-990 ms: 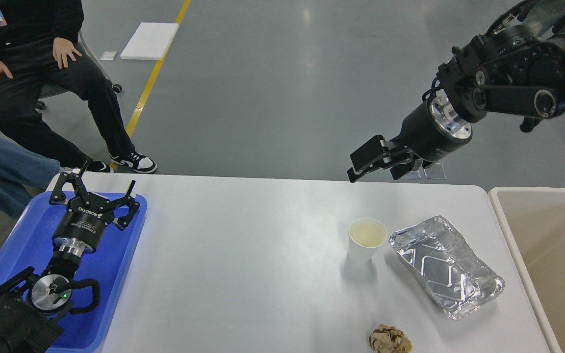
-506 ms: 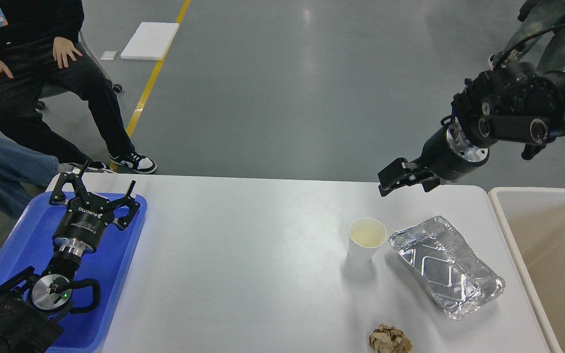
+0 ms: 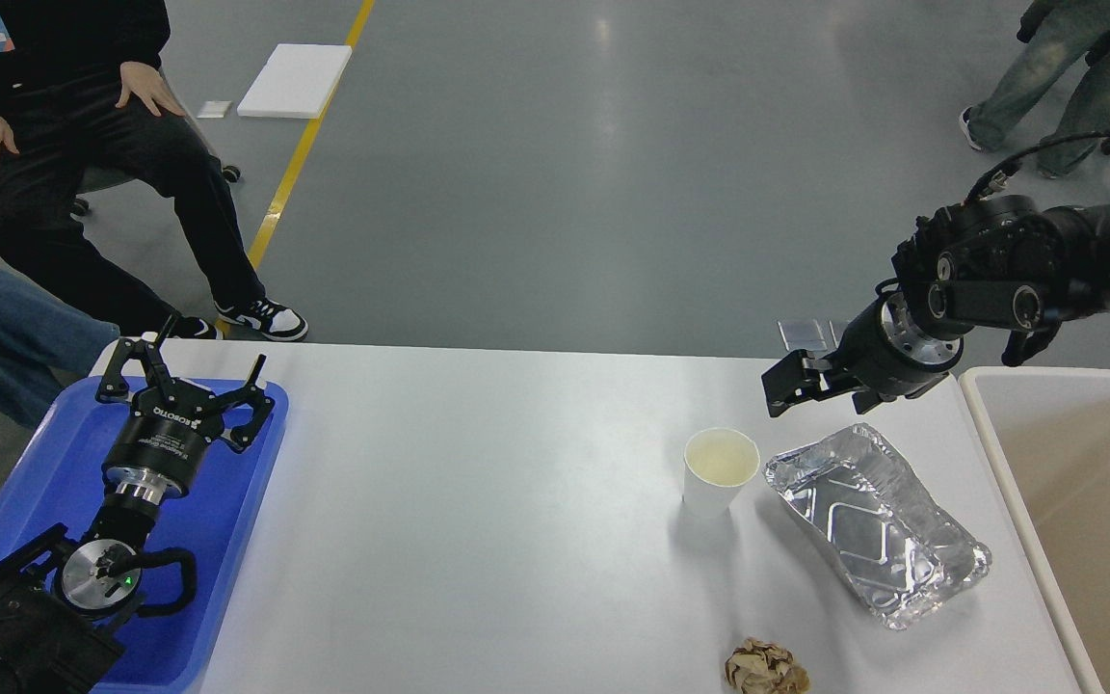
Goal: Tidy desktop
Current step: 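Swing the right gripper over the table toward the white paper cup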
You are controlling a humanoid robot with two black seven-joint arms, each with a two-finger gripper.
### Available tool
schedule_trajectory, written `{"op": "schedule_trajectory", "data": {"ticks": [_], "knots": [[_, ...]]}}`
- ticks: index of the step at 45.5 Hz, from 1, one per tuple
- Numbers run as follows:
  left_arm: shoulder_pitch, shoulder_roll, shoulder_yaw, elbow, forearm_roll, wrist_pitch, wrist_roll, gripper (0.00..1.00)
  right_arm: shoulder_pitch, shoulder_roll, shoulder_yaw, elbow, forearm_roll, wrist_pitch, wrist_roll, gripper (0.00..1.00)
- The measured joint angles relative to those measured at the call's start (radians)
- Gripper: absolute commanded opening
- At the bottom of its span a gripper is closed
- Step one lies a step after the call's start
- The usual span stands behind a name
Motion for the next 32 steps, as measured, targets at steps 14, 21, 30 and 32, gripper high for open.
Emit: {"op": "schedule_trajectory", "data": {"ticks": [14,21,30,32], "knots": [[0.0,0.0,0.0,0.0,0.0,0.0,0.0,0.99,-0.053,0.04,0.012,-0.036,0.004,-0.077,-0.007,1.0],[-0.001,0.0,0.0,0.0,0.0,0.0,0.001,0.99,-0.081,0.062,0.022,-0.04,0.001,-0.094,-0.008,1.0],[-0.001,0.0,0.0,0.0,0.0,0.0,0.001,0.99,-0.125,0.074,0.053,-0.048,-0.01,-0.108,-0.01,1.0],[-0.001,0.0,0.0,0.0,0.0,0.0,0.001,0.99,-0.133,0.076,0.057,-0.051,-0.011,-0.111,-0.011,1.0]]}}
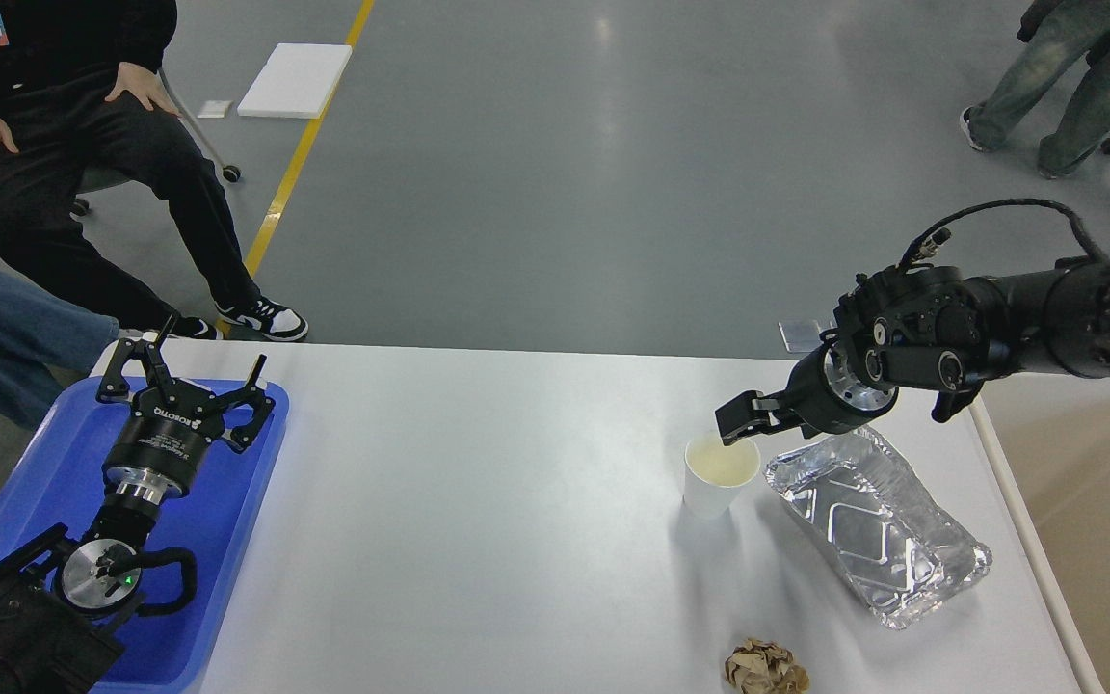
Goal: Tidy desktop
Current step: 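Swing the right gripper over the table toward the white paper cup, then lower the right gripper around the white paper cup and close it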
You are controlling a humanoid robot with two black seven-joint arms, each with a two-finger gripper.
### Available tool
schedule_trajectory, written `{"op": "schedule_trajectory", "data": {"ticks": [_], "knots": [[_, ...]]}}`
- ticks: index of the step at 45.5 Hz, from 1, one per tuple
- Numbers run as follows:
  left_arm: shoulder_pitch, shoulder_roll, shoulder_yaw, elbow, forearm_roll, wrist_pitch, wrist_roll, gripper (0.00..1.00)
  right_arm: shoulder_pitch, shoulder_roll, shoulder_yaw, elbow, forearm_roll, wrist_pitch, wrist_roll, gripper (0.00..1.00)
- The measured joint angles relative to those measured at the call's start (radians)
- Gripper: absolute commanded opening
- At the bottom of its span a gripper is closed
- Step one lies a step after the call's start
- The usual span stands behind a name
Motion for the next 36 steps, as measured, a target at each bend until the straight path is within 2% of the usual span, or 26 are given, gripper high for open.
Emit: {"op": "schedule_trajectory", "data": {"ticks": [17,36], "knots": [[0.0,0.0,0.0,0.0,0.0,0.0,-0.001,0.99,-0.088,0.009,0.046,-0.049,-0.007,-0.057,-0.041,1.0],[0.0,0.0,0.0,0.0,0.0,0.0,-0.001,0.99,-0.173,0.018,0.059,-0.128,-0.005,-0.083,-0.054,1.0]]}}
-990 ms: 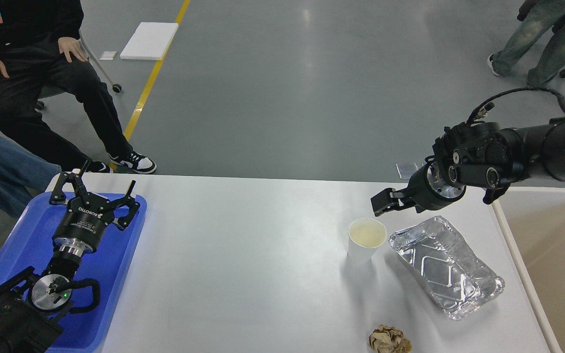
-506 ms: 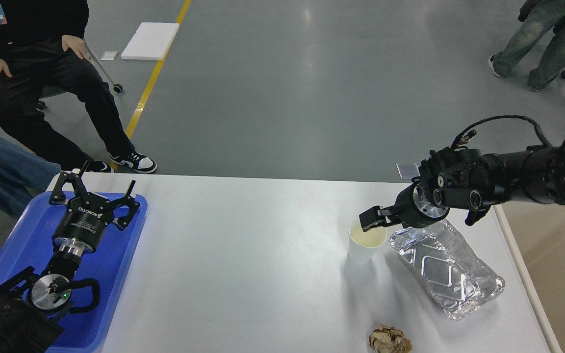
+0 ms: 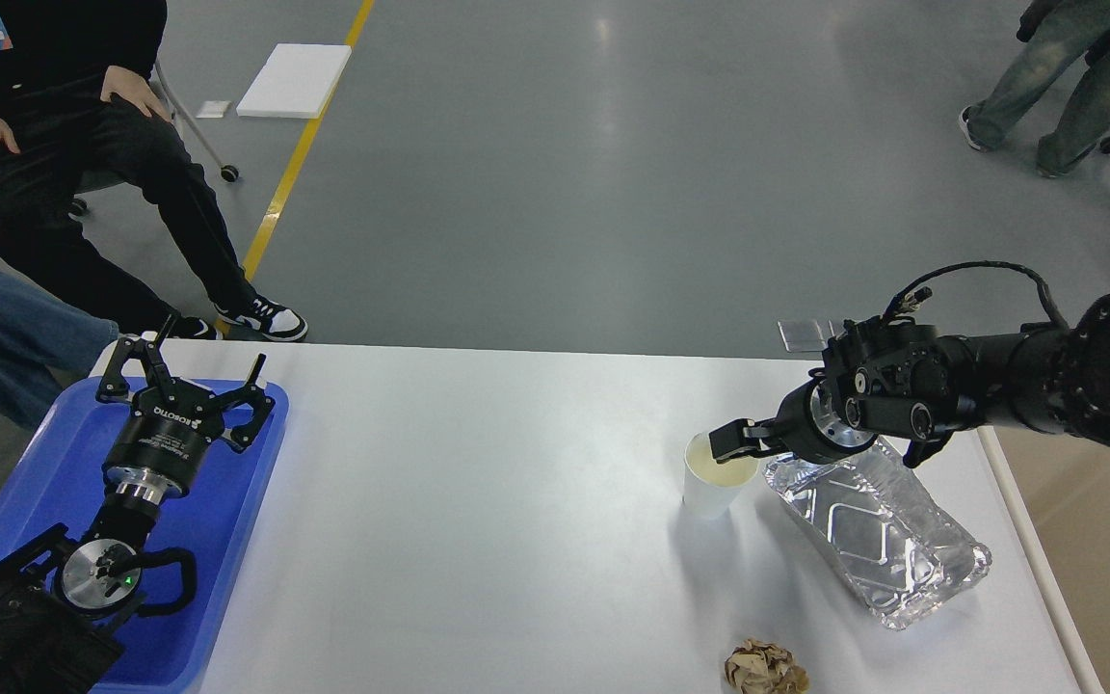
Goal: Tidy desktop
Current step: 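Lower the right gripper around the white paper cup and close it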
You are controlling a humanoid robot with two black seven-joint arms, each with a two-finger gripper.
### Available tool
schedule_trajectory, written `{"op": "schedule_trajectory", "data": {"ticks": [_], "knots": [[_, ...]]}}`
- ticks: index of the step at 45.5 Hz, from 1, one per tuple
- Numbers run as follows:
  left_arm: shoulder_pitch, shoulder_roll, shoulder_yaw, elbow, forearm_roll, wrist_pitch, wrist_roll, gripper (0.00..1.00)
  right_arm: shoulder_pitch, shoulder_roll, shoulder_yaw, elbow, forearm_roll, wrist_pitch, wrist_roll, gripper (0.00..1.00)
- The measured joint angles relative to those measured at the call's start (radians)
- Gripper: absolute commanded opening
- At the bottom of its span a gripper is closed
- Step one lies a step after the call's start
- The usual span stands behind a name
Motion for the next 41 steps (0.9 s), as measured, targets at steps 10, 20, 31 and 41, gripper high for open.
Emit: {"op": "schedule_trajectory", "data": {"ticks": [10,20,31,41], "knots": [[0.0,0.0,0.0,0.0,0.0,0.0,0.0,0.99,-0.021,0.008,0.02,-0.015,0.0,-0.01,-0.002,0.99],[0.0,0.0,0.0,0.0,0.0,0.0,0.0,0.99,-0.041,0.01,0.038,-0.023,-0.002,-0.015,-0.003,0.91],[0.0,0.0,0.0,0.0,0.0,0.0,0.0,0.99,-0.044,0.01,0.046,-0.024,0.005,-0.017,-0.007,0.38],[0.0,0.0,0.0,0.0,0.0,0.0,0.0,0.99,-0.04,0.007,0.049,-0.016,0.01,-0.012,-0.01,0.0]]}}
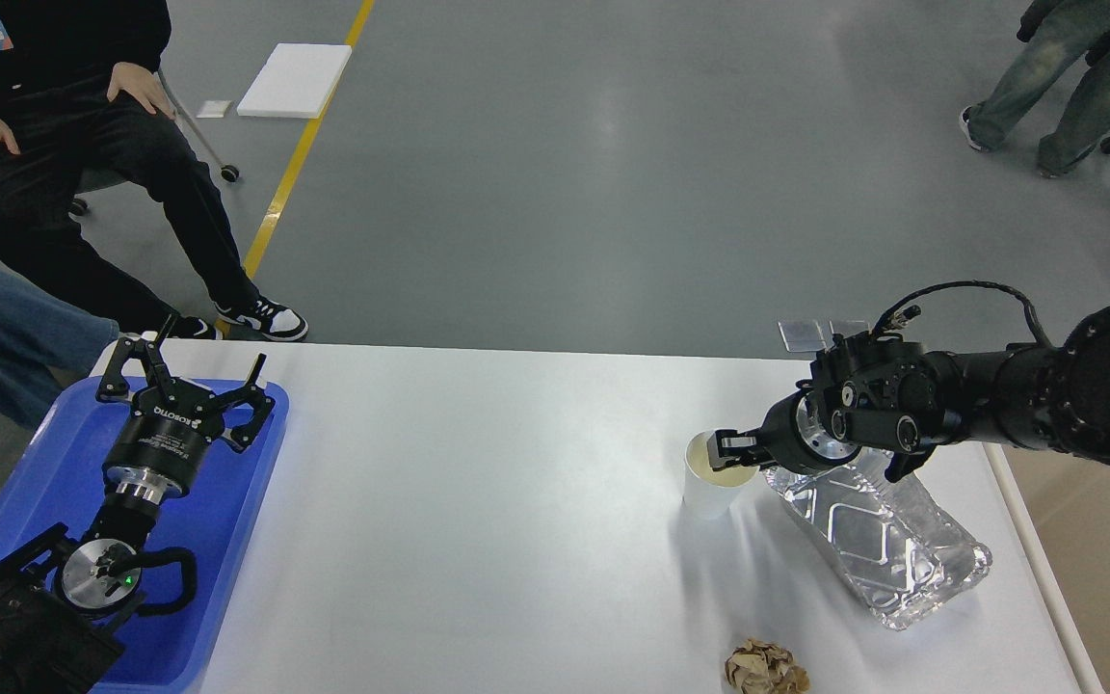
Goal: Tidy desktop
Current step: 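Lower the right gripper around the white paper cup and close it, then lift the held cup and carry it toward the beige bin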
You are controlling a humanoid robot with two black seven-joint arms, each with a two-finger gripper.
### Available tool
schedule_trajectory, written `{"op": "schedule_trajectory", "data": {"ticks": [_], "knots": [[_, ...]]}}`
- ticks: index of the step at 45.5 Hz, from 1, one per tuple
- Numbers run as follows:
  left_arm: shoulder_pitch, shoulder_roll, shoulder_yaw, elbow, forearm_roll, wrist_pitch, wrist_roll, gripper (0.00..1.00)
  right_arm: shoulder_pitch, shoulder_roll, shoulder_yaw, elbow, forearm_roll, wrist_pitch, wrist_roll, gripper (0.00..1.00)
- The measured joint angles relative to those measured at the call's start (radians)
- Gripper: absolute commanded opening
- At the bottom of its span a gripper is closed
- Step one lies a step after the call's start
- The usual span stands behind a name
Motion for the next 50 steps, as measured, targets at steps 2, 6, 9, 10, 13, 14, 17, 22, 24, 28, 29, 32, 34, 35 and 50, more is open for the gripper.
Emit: {"op": "schedule_trajectory", "data": {"ticks": [2,6,9,10,13,14,17,22,24,28,29,32,34,35,50], "knots": [[0.0,0.0,0.0,0.0,0.0,0.0,0.0,0.99,0.0,-0.001,0.0,0.003,0.0,0.002,-0.001,0.0],[0.0,0.0,0.0,0.0,0.0,0.0,0.0,0.99,0.0,-0.002,0.0,0.005,0.0,0.004,-0.001,0.0],[0.0,0.0,0.0,0.0,0.0,0.0,0.0,0.99,0.001,-0.002,0.001,0.007,0.0,0.006,-0.002,0.0],[0.0,0.0,0.0,0.0,0.0,0.0,0.0,0.99,0.001,-0.003,0.001,0.008,0.0,0.006,-0.002,0.0],[0.0,0.0,0.0,0.0,0.0,0.0,0.0,0.99,0.002,-0.004,0.001,0.009,0.0,0.008,-0.002,0.0],[0.0,0.0,0.0,0.0,0.0,0.0,0.0,0.99,0.002,-0.004,0.001,0.01,0.0,0.008,-0.002,0.0],[0.0,0.0,0.0,0.0,0.0,0.0,0.0,0.99,0.004,-0.005,0.001,0.012,0.0,0.009,-0.002,0.0],[0.0,0.0,0.0,0.0,0.0,0.0,0.0,0.99,0.007,-0.008,0.001,0.014,0.0,0.01,-0.002,0.0],[0.0,0.0,0.0,0.0,0.0,0.0,0.0,0.99,0.009,-0.009,0.001,0.015,0.0,0.011,-0.002,0.0],[0.0,0.0,0.0,0.0,0.0,0.0,0.0,0.99,0.019,-0.011,-0.001,0.024,0.0,0.015,-0.002,0.0],[0.0,0.0,0.0,-0.001,0.0,0.0,0.0,0.99,0.022,-0.012,-0.002,0.028,0.0,0.016,-0.002,0.0],[0.0,0.0,0.0,-0.001,0.0,0.0,0.0,0.99,0.045,-0.02,-0.003,0.053,-0.001,0.023,-0.002,0.0],[0.0,0.0,0.0,-0.001,0.0,0.0,0.0,0.99,0.069,-0.028,-0.004,0.082,-0.003,0.03,-0.002,0.0],[0.0,0.0,0.0,-0.001,0.0,0.0,0.0,0.99,0.082,-0.033,-0.004,0.101,-0.003,0.033,-0.002,0.0],[0.0,0.0,0.0,-0.002,0.001,0.0,0.001,0.99,0.369,-0.116,-0.041,0.305,-0.015,0.14,-0.002,0.0]]}}
